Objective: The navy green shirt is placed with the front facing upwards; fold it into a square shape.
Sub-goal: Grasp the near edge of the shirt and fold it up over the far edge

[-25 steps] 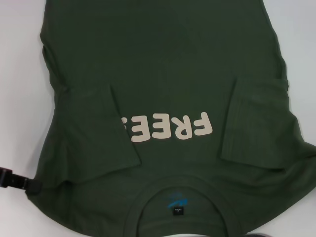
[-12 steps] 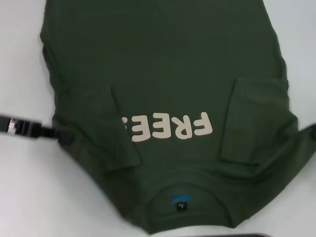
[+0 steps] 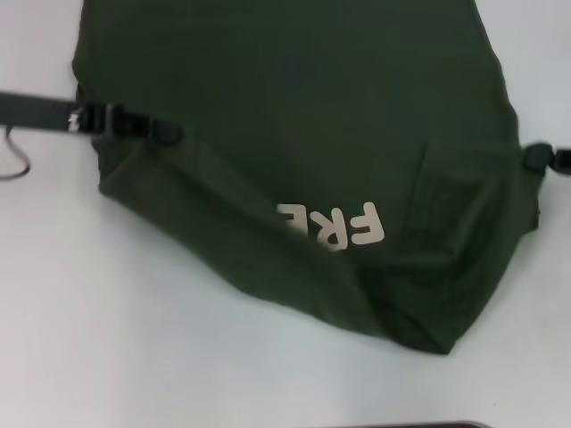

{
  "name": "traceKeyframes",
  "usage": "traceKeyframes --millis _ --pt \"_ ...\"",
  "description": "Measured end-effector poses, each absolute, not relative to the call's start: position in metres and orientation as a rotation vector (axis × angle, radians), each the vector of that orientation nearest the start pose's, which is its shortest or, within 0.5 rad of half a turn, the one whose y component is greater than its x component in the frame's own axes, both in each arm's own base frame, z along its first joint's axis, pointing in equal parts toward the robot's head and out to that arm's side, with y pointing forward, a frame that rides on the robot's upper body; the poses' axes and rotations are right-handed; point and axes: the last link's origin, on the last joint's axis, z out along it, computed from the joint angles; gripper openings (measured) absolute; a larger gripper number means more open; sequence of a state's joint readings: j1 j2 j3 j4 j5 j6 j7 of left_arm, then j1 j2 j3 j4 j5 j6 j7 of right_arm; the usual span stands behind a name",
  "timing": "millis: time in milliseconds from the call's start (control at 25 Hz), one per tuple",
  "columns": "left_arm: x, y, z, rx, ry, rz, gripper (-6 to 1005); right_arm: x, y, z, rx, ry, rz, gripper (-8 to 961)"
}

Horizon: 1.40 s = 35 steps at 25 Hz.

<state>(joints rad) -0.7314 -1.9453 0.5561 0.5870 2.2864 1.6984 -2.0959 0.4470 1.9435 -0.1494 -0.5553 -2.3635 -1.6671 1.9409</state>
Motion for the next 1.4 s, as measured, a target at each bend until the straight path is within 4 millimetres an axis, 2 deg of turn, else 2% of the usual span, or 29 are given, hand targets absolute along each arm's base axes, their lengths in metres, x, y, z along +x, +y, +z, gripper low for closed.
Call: traceKeyframes --millis 120,160,280,440,720,960,1400 --pt "-0.235 0.37 0.035 -2.7 -1.474 -0.531 21 0.34 0.311 0.067 -2.209 1.627 0.785 2" --pt "-0.223 0.379 0.032 -2.708 -1.43 -0.538 21 0.34 0.311 0.067 -2.209 1.627 0.785 2" --pt "-0.213 0.388 0.031 -2.713 -1.39 -0.547 21 0.327 0.329 0.067 -2.243 1.58 0.779 2" --pt "-0.199 0.4 0.036 -2.696 -1.337 -0.601 21 0.312 0.352 0.069 -2.262 1.533 0.747 3" --pt "-0.185 0.421 0.048 -2.618 -1.273 -0.686 20 0.298 0.381 0.073 -2.251 1.463 0.682 3" --pt "-0.18 0.441 0.064 -2.502 -1.233 -0.741 20 0.289 0.399 0.074 -2.23 1.418 0.643 2" --pt "-0.187 0.457 0.073 -2.357 -1.223 -0.761 20 0.28 0.422 0.079 -2.164 1.389 0.602 3"
